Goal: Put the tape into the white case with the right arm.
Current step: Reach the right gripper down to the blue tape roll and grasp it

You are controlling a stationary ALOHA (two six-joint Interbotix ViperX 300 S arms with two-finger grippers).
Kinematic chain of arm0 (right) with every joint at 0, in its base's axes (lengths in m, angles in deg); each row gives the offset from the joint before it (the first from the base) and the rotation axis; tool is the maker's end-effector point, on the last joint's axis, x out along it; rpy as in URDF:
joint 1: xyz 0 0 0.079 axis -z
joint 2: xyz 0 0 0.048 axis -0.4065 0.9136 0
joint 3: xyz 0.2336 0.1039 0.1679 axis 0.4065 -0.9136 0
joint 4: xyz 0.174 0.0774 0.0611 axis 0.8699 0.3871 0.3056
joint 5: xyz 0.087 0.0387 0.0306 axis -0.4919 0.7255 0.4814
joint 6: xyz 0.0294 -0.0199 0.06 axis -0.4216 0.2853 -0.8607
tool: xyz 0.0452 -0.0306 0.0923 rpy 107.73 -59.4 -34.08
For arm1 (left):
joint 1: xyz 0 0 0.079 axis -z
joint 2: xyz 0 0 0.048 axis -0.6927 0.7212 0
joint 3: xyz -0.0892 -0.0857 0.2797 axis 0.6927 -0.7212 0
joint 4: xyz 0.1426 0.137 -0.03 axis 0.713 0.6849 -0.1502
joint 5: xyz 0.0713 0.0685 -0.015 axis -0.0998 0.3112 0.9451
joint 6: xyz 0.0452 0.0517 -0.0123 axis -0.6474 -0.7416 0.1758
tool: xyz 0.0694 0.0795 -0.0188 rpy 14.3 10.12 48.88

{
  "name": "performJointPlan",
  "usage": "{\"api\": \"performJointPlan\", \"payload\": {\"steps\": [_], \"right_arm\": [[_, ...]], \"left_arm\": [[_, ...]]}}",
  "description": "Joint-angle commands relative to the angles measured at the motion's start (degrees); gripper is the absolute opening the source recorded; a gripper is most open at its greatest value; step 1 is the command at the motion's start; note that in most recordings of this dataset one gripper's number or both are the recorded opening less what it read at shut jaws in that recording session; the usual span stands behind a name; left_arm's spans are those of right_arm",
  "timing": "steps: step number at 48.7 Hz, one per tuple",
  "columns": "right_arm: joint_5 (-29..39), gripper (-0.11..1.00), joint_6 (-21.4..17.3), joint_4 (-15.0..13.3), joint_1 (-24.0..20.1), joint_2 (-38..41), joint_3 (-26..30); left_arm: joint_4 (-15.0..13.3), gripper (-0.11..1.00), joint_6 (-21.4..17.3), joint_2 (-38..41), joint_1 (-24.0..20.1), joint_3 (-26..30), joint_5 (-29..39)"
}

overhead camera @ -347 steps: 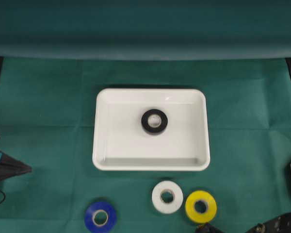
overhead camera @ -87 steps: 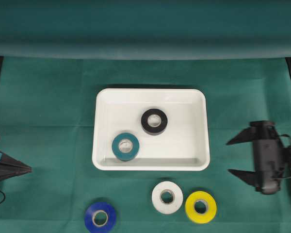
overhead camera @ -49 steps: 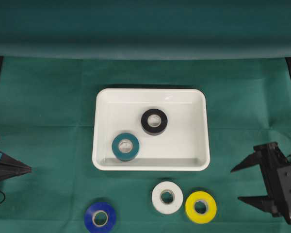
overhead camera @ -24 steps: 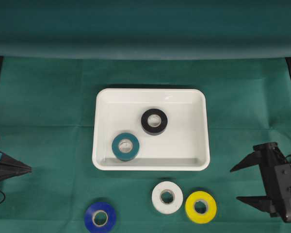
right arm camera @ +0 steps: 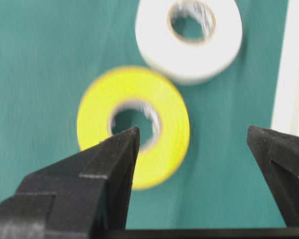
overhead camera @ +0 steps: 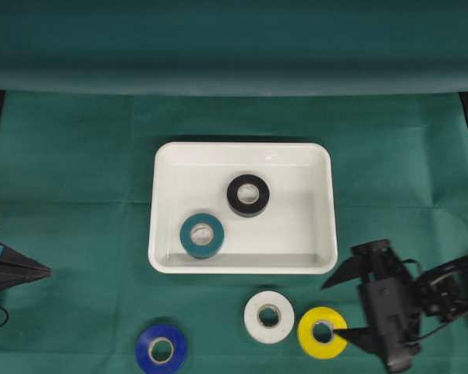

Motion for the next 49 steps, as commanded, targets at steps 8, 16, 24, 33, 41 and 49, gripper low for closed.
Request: {"api": "performJointPlan", "payload": {"steps": [8, 16, 24, 33, 41, 49], "right_arm": [[-1.2, 0.62, 0.1, -0.4, -0.5, 9.1, 10.7], [-1.2, 0.62, 0.1, -0.6, -1.5, 13.9, 16.3], [-1.2, 0.62, 0.1, -0.6, -2.8, 18.5, 21.9], [-1.0, 0.62, 0.1, -0.6, -3.8, 23.4, 28.0], [-1.0, 0.62, 0.1, -0.6, -4.0, 27.3, 33.4], [-1.1, 0.62, 0.1, -0.6, -4.0, 30.7, 38.1]], "left_arm": [[0.1, 0.0, -0.1, 0.5, 0.0, 0.7, -0.3], [0.0, 0.0, -0.1, 0.5, 0.0, 0.8, -0.3], [0.0, 0.0, -0.1, 0.5, 0.0, 0.8, -0.3], [0.0, 0.0, -0.1, 0.5, 0.0, 0.8, -0.3], [0.0, 0.0, -0.1, 0.4, 0.0, 0.7, -0.3], [0.1, 0.0, -0.1, 0.5, 0.0, 0.8, -0.3]]}}
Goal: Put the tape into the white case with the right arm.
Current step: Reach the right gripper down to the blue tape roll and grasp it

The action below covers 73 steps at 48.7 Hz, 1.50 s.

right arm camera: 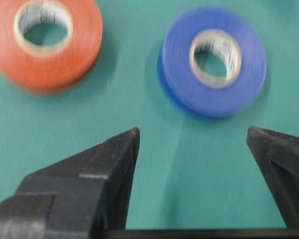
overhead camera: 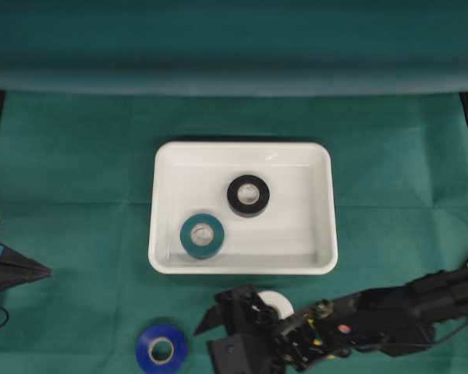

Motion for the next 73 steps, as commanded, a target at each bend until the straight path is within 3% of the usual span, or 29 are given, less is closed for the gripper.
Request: {"api": "performJointPlan", "payload": {"steps": [1, 25, 73], "right_arm": [[-0.3, 0.62, 0.0, -0.1, -0.4, 0.5, 3.6], [-0.4, 0.62, -0.1, -0.1, -0.4, 6.5, 12.3], [0.5, 0.62, -0.4, -0.1, 0.2, 13.8, 15.8]], "left_arm": [[-0.1, 0.0, -0.1, 0.5, 0.0, 0.8, -0.3], [-0.1, 0.0, -0.1, 0.4, 0.0, 0.7, -0.3], [-0.1, 0.0, -0.1, 0.5, 0.0, 0.8, -0.3]]}}
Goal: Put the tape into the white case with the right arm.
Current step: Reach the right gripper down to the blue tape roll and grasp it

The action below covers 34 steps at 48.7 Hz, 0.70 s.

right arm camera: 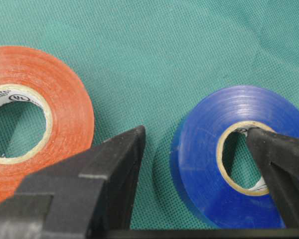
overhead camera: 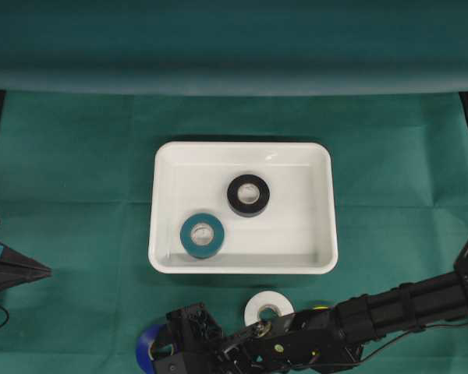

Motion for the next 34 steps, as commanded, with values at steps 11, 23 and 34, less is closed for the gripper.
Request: {"api": "performJointPlan", "payload": {"steps": [11, 23, 34], "right_arm": [[1.2, 0.38, -0.3, -0.1, 0.3, -1.2, 1.1], [1.4, 0.1, -0.3, -0.1, 0.3, -2.4, 1.1], [2.9, 0.05, -0.2, -0.1, 0.2, -2.5, 1.1]], "left_arm": [[0.0, 0.0, -0.1, 0.5, 0.0, 0.8, -0.3], [0.0, 0.0, -0.1, 0.5, 0.0, 0.8, -0.3], [0.0, 0.0, -0.1, 0.5, 0.0, 0.8, -0.3]]}}
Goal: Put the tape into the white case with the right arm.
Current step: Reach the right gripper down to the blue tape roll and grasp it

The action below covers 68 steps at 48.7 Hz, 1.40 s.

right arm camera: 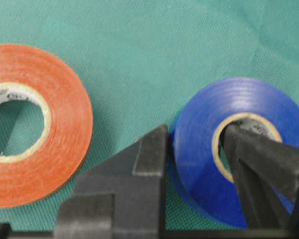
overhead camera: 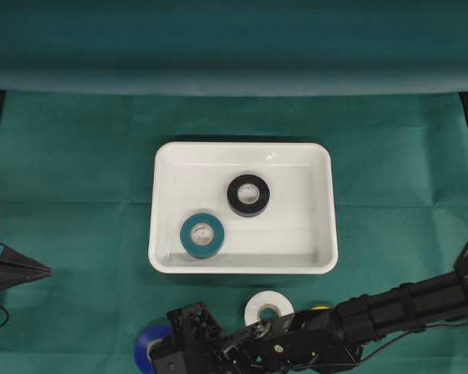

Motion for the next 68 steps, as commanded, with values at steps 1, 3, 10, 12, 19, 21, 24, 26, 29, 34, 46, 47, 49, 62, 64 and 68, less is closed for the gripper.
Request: {"api": "performJointPlan", "payload": {"steps": [1, 3, 10, 12, 19, 21, 24, 26, 29, 34, 46, 47, 49, 62, 64, 68], "right_arm": [[0.9, 0.05, 0.0, -0.1, 0.3, -2.5, 0.9], [1.2, 0.05, 0.0, -0.1, 0.2, -2.6, 0.9], [1.5, 0.05, 0.0, -0.1, -0.1, -3.8, 0.7], [1.5, 0.04, 0.0, -0.1, -0.2, -4.1, 0.6], [1.5, 0.04, 0.4, -0.1, -0.2, -4.9, 0.2], [1.5, 0.03, 0.4, -0.1, -0.2, -5.1, 0.2], [1.5, 0.03, 0.4, -0.1, -0.2, -5.7, 0.1], [1.6, 0.03, 0.4, -0.1, -0.2, -6.2, 0.1], [1.8, 0.03, 0.5, -0.1, -0.2, -7.4, 0.1], [2.3, 0.03, 0.5, -0.2, -0.4, -9.6, 0.1], [4.0, 0.03, 1.1, -2.8, -1.0, -11.2, 0.1], [4.0, 0.03, 1.1, -2.9, -1.0, -11.2, 0.1], [4.1, 0.03, 1.1, -2.9, -1.0, -11.2, 0.1], [7.4, 0.03, 1.0, -2.9, 0.3, -11.2, -0.2], [8.7, 0.03, 1.0, -2.9, 0.9, -11.4, -0.4], [10.3, 0.03, 1.0, -2.9, 2.4, -11.9, -0.9]], "left_arm": [[-0.1, 0.0, -0.1, 0.5, 0.0, 0.8, -0.3], [-0.1, 0.0, -0.1, 0.4, 0.0, 0.7, -0.3], [0.0, 0.0, -0.1, 0.4, 0.0, 0.8, -0.3], [-0.1, 0.0, -0.1, 0.4, 0.0, 0.8, -0.3], [-0.1, 0.0, -0.1, 0.4, 0.0, 0.8, -0.3], [-0.1, 0.0, -0.1, 0.4, 0.0, 0.7, -0.3], [-0.1, 0.0, -0.1, 0.5, 0.0, 0.8, -0.3], [-0.1, 0.0, -0.1, 0.4, 0.0, 0.7, -0.3], [-0.1, 0.0, -0.1, 0.5, 0.0, 0.8, -0.3], [-0.1, 0.0, -0.1, 0.4, 0.0, 0.8, -0.3], [-0.1, 0.0, -0.1, 0.4, 0.0, 0.7, -0.3], [-0.1, 0.0, -0.1, 0.4, 0.0, 0.7, -0.3], [-0.1, 0.0, -0.1, 0.5, 0.0, 0.7, -0.3], [-0.1, 0.0, -0.1, 0.5, 0.0, 0.7, -0.3], [0.0, 0.0, -0.1, 0.5, 0.0, 0.7, -0.3], [-0.1, 0.0, -0.1, 0.5, 0.0, 0.8, -0.3]]}}
